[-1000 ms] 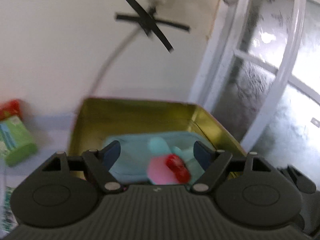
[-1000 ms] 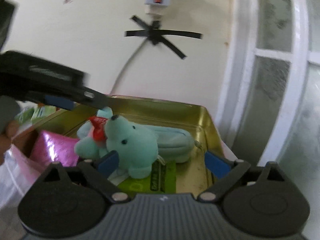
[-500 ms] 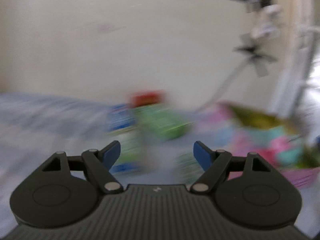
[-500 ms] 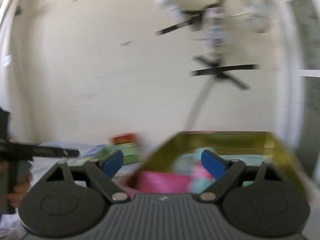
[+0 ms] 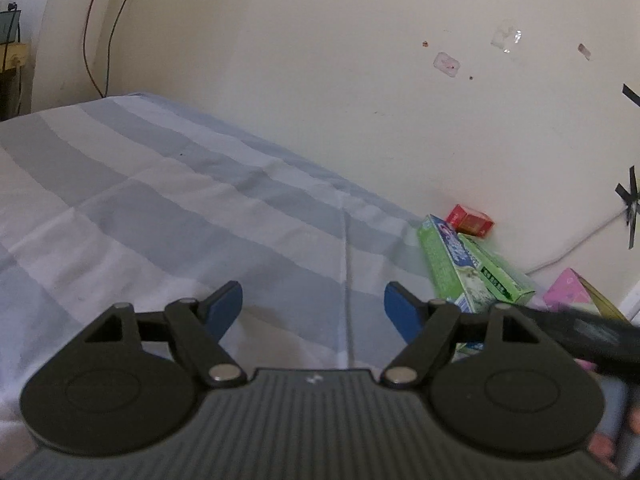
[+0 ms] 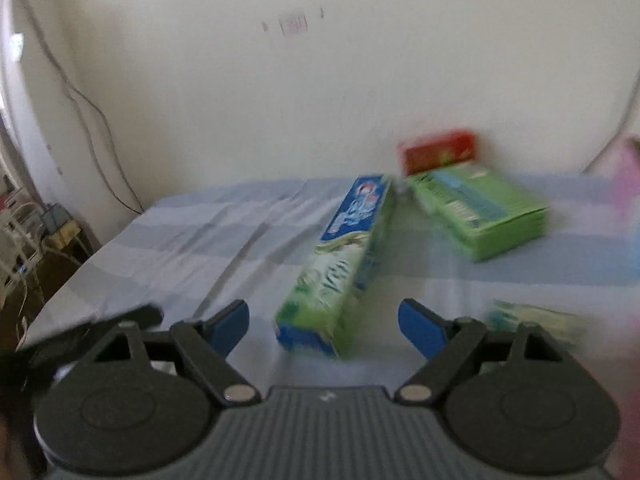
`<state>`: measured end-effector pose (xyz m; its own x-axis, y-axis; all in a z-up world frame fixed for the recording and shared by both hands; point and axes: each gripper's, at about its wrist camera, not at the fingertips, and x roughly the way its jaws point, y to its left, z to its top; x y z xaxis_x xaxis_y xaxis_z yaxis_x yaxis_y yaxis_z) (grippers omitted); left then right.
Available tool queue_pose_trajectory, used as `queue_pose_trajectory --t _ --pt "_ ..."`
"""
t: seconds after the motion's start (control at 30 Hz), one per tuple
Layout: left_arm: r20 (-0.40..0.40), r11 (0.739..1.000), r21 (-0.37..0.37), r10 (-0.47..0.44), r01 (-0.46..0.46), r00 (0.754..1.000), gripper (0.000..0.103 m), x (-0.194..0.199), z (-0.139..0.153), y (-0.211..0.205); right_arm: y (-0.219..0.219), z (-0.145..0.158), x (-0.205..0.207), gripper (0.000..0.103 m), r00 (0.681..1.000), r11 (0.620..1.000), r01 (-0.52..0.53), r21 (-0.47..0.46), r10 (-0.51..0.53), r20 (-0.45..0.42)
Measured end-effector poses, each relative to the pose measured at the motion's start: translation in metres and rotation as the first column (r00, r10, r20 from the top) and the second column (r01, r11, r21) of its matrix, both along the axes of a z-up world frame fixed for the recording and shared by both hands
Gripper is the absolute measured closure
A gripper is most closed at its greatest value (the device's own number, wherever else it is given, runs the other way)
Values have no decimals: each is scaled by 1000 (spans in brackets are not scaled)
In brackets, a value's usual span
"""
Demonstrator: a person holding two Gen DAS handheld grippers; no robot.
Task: Organize objects
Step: 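Grasp the green toothpaste box with the right gripper, then carry the toothpaste box into the tin and open the right gripper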
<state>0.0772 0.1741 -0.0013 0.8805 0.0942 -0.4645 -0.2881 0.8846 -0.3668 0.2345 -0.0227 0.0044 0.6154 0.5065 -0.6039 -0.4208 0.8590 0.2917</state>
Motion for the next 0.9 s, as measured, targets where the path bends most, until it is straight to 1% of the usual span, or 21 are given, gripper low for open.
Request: queue_pose_trajectory --t 0.03,0.07,0.1,0.13,0.17,0.2,0.27,0.33,0.4,0.47,0.53,0.57,0.6,0.67,0.7,0.73,0.8,0.87,0.9 --pt "2 1000 1 -1 1 1000 24 0 1 0 8 -5 9 19 1000 1000 9 -9 -9 -29" --pt "3 1000 0 -2 2 1000 24 -2 -1 4 16 -11 15 24 999 1000 9 -28 -10 -50" --pt "3 1000 -2 -3 3 1000 24 -3 -1 5 23 -14 15 47 1000 998 16 -64 -17 -13" --pt "3 1000 -6 -4 4 1000 24 -3 -1 6 31 -17 13 49 1000 993 15 -117 -14 15" --pt "2 1000 -9 -3 3 1000 24 1 -1 3 33 -17 10 53 999 989 15 -149 -10 36" --pt "2 1000 -12 -7 7 1000 24 2 -1 4 29 -16 5 57 1000 989 13 -148 -8 30" --pt "3 1000 -12 -8 8 1000 24 -1 -4 1 17 -14 -10 63 999 987 -31 -160 36 31" --pt "9 1000 -12 -19 19 1000 24 -4 -4 2 2 -11 -36 63 990 973 -115 -199 128 56" --pt "19 999 -14 -47 48 999 24 -6 -3 1 -22 -12 -77 63 969 949 -208 -238 233 81" --pt "23 994 -21 -104 104 994 24 -6 -3 -2 -51 -11 -118 62 947 924 -275 -266 308 91" --pt "26 982 -35 -182 183 983 24 -6 -2 -10 -82 -8 -157 63 932 907 -305 -290 346 103" --pt "29 972 -57 -225 226 974 24 -6 -1 -16 -99 -8 -175 59 934 907 -289 -307 338 117" --pt "33 961 -77 -264 266 964 24 -6 0 -23 -117 -8 -193 50 942 912 -244 -331 304 145" --pt "50 930 -86 -355 358 934 24 -7 7 -43 -145 -12 -217 44 962 923 -95 -373 181 204" --pt "58 915 -78 -393 397 918 24 -8 11 -57 -162 -14 -225 44 970 929 -18 -370 107 220" --pt "64 899 -76 -428 432 902 24 -8 14 -71 -177 -16 -231 44 974 937 42 -346 39 224" --pt "62 863 -71 -497 501 865 24 -6 18 -98 -205 -19 -238 44 975 958 136 -251 -85 204" --pt "24 848 -55 -526 527 850 24 -4 19 -120 -223 -22 -244 44 973 972 173 -158 -144 178" --pt "0 840 -60 -540 539 842 24 -3 17 -129 -225 -23 -246 44 974 976 172 -132 -148 173"
